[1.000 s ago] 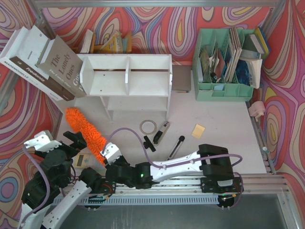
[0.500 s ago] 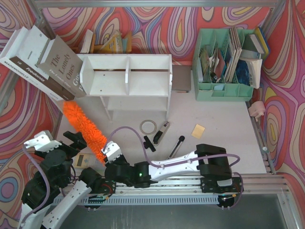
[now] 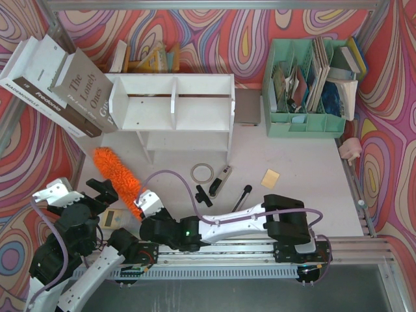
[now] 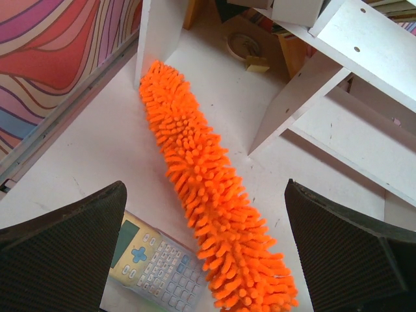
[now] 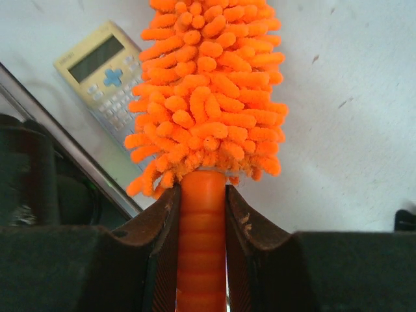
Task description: Dust the bookshelf with a duster
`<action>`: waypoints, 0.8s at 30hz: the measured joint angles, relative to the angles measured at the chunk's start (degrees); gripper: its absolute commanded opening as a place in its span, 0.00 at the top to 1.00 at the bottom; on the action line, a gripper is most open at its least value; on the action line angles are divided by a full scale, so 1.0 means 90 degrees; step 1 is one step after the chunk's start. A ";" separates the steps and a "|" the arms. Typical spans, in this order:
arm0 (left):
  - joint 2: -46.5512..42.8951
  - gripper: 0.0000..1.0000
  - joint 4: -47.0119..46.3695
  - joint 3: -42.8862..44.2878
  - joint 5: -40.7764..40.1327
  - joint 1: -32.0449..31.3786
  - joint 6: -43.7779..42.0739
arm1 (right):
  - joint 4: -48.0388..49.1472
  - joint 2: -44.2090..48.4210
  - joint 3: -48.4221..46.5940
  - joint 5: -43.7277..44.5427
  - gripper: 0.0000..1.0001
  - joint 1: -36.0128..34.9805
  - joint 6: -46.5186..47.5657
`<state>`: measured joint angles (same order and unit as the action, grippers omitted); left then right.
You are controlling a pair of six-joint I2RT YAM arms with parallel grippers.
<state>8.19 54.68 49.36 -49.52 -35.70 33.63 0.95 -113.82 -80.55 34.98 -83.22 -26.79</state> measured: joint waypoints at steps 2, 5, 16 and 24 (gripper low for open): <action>0.0000 0.02 0.0000 0.0000 0.0000 0.0000 0.0000 | 0.0036 0.0121 -0.0075 0.0080 1.00 0.0000 0.0170; 0.0000 0.02 0.0000 0.0000 -0.0002 0.0000 0.0000 | 0.0141 0.0410 -0.0141 0.0272 1.00 0.0000 0.0401; 0.0000 0.02 0.0000 0.0000 -0.0002 0.0000 0.0000 | 0.0559 0.1088 -0.0124 0.0491 1.00 0.0010 0.0454; 0.0000 0.02 0.0000 -0.0005 -0.0002 0.0000 0.0000 | 0.0291 0.0491 -0.0075 0.0250 1.00 0.0080 -0.0102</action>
<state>8.19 54.68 49.32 -49.54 -35.70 33.63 3.57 -109.40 -81.23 37.23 -82.50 -27.70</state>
